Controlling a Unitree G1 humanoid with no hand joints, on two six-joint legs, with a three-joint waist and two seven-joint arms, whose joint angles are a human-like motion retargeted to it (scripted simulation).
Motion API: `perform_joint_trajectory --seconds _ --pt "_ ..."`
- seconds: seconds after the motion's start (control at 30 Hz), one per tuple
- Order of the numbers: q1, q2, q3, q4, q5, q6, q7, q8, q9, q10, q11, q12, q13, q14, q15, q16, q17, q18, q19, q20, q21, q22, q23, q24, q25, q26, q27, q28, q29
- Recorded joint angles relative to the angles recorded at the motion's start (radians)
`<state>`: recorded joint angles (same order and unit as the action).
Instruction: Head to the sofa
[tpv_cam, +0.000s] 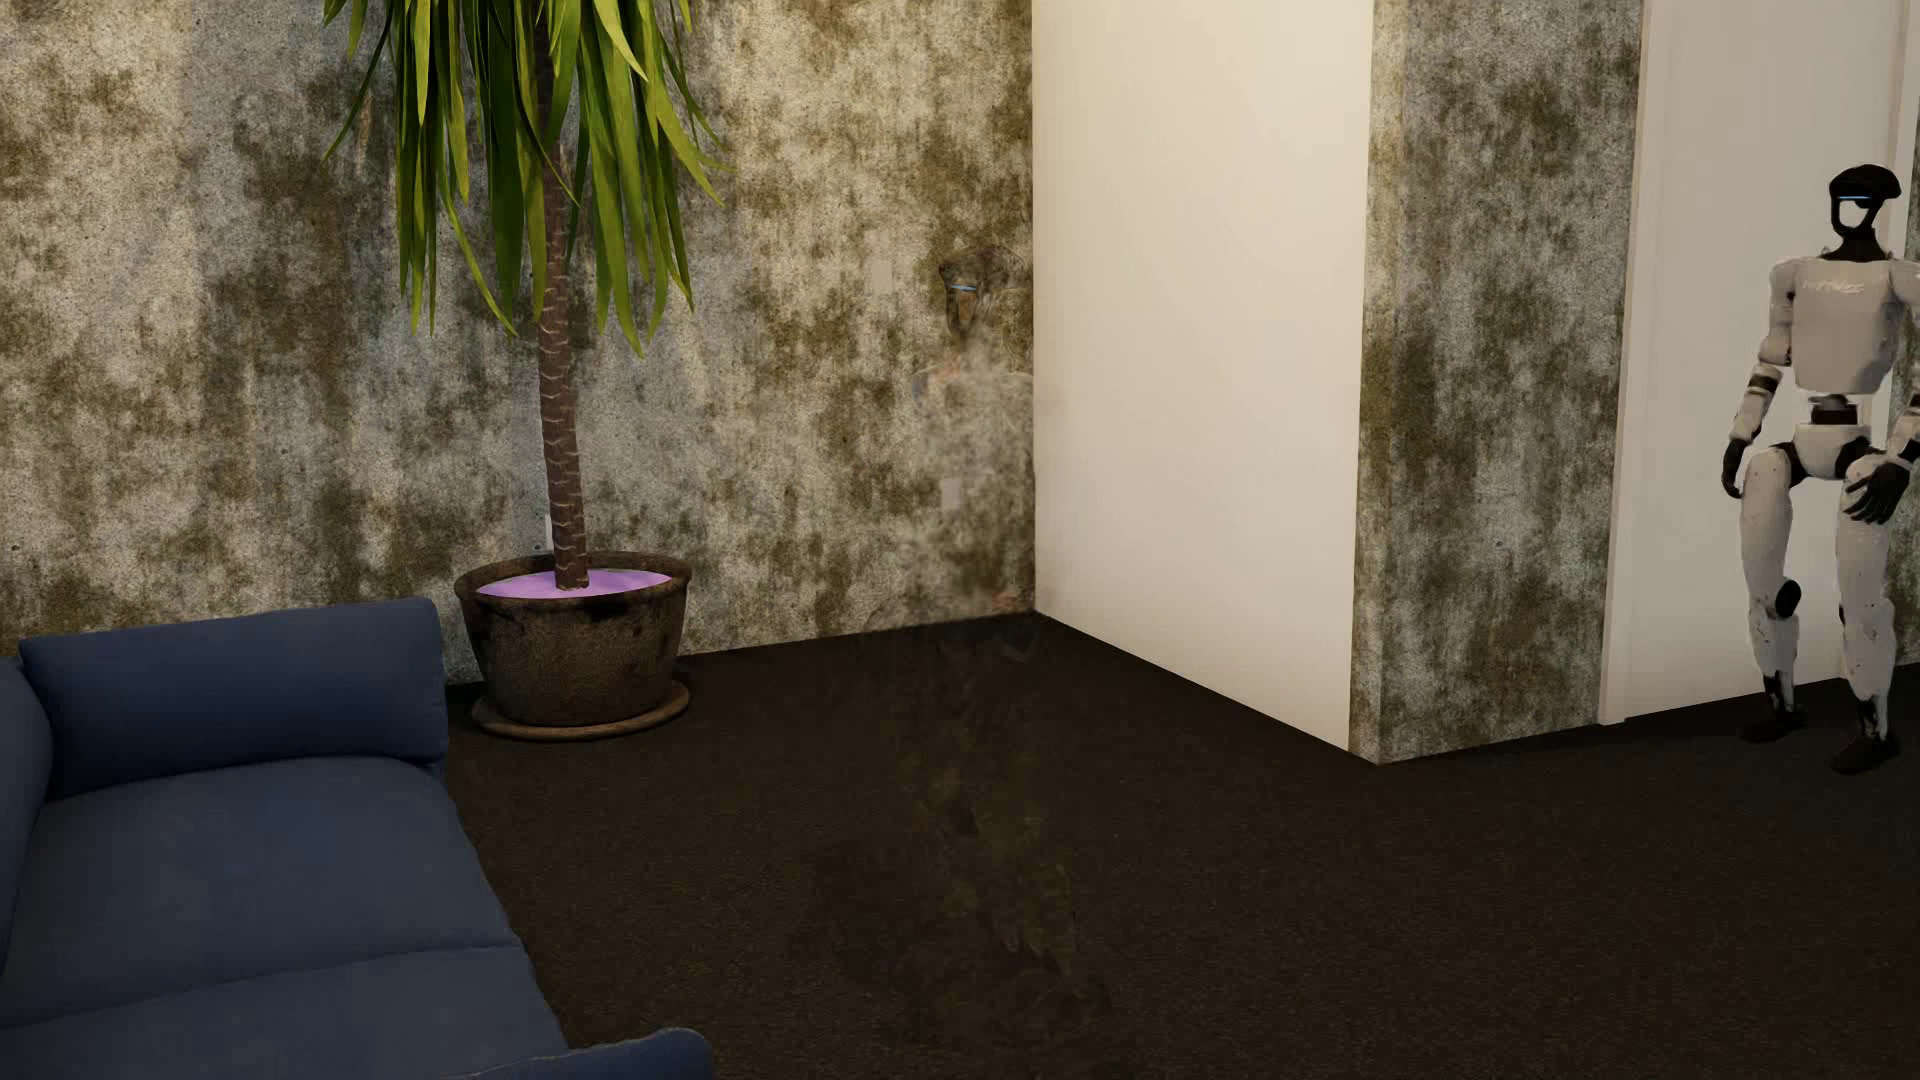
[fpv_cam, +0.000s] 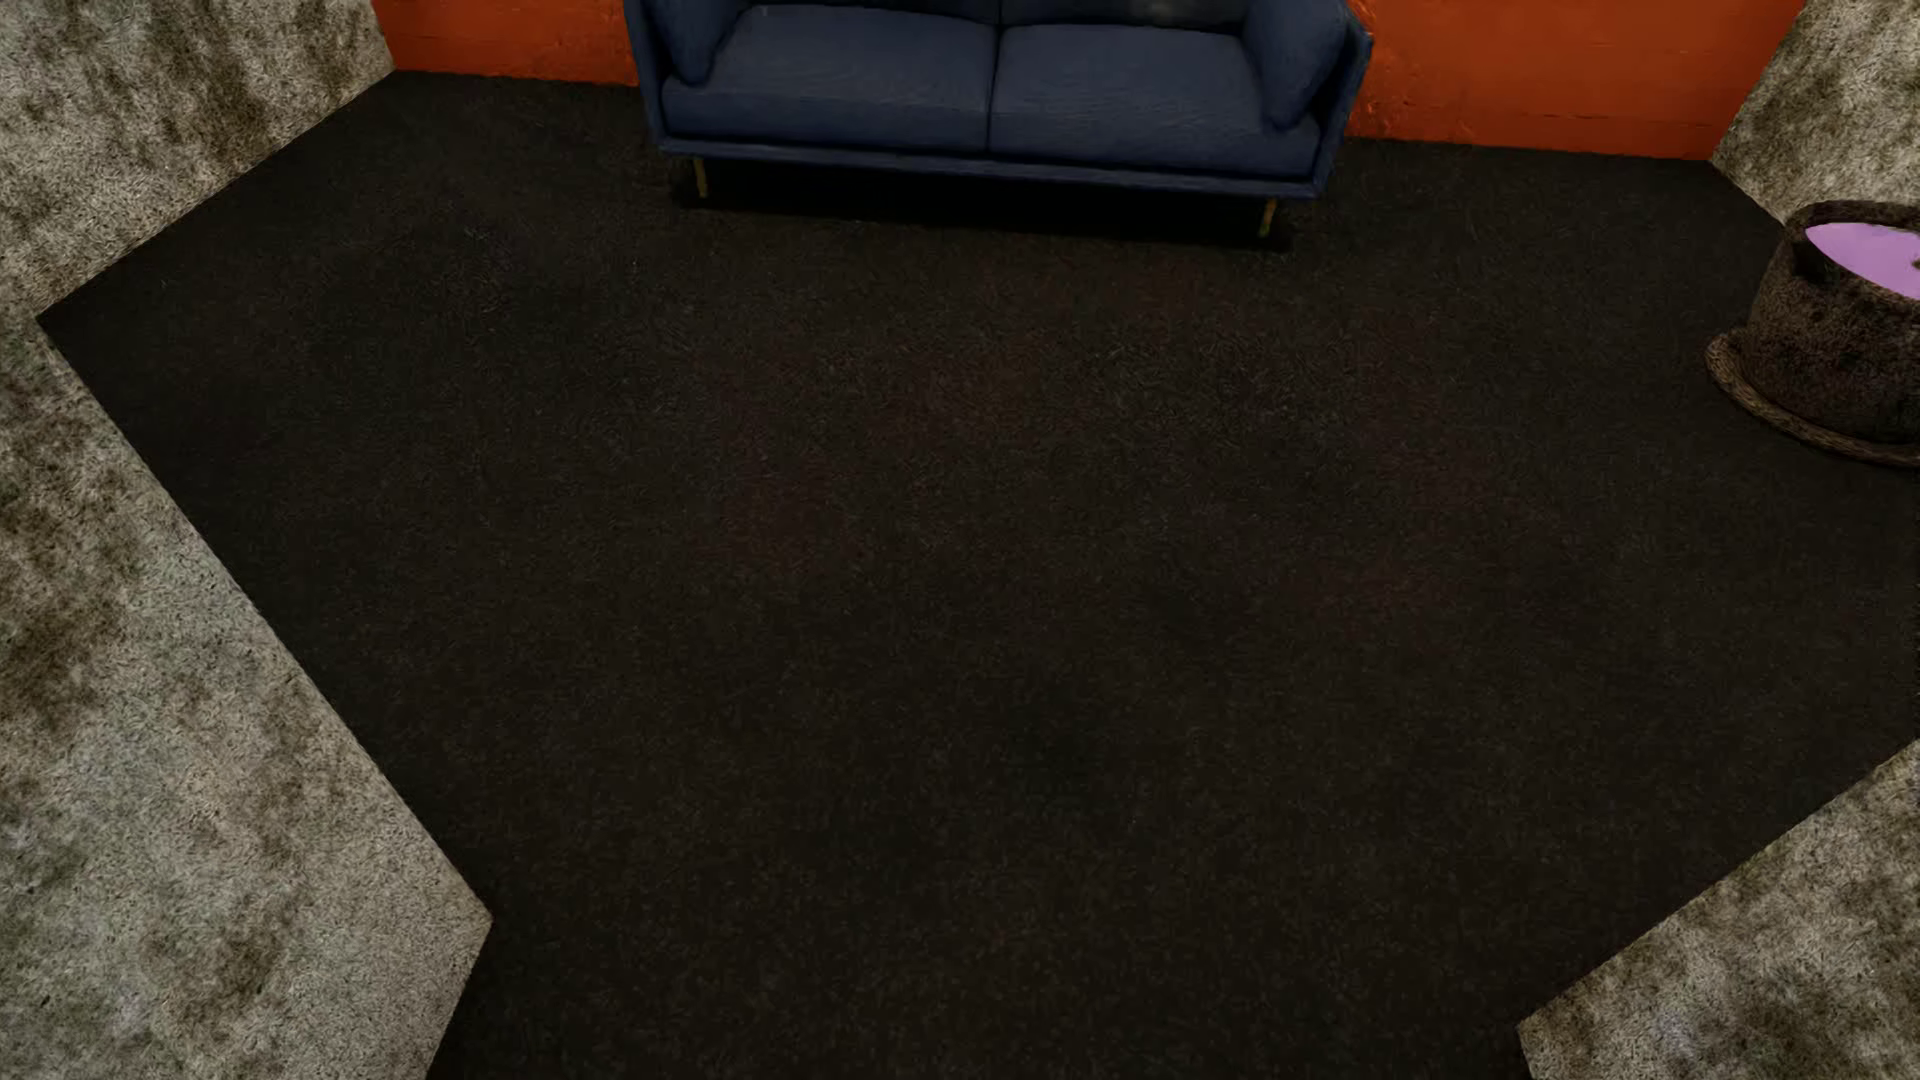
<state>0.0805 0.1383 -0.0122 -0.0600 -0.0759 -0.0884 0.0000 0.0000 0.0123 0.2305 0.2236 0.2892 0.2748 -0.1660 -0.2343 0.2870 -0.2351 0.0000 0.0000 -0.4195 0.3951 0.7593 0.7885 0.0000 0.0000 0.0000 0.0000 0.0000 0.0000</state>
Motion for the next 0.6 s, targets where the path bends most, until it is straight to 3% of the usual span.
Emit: perform_joint_trajectory --seconds 0.53,0.57,0.6 --pt "-0.001 -0.002 0.0 -0.002 -0.003 -0.002 0.0 0.0 -0.001 0.001 0.003 -0.007 -0.007 -0.006 -0.005 0.003 -0.004 0.0 0.0 -0.007 0.003 -0.001 -0.004 0.0 0.0 0.0 0.0 0.0 0.0" --pt "-0.008 -0.008 0.0 -0.002 -0.003 -0.001 0.0 0.0 0.001 0.009 0.008 -0.008 -0.007 -0.043 -0.003 0.003 -0.004 0.0 0.0 -0.007 0.003 -0.002 -0.004 0.0 0.0 0.0 0.0 0.0 0.0" --pt "-0.038 -0.029 -0.002 -0.004 -0.002 0.0 0.0 0.0 0.002 0.236 -0.004 -0.008 -0.008 -0.141 -0.002 0.002 -0.004 0.0 0.0 -0.007 0.0 0.0 -0.002 0.0 0.0 0.0 0.0 0.0 0.0"
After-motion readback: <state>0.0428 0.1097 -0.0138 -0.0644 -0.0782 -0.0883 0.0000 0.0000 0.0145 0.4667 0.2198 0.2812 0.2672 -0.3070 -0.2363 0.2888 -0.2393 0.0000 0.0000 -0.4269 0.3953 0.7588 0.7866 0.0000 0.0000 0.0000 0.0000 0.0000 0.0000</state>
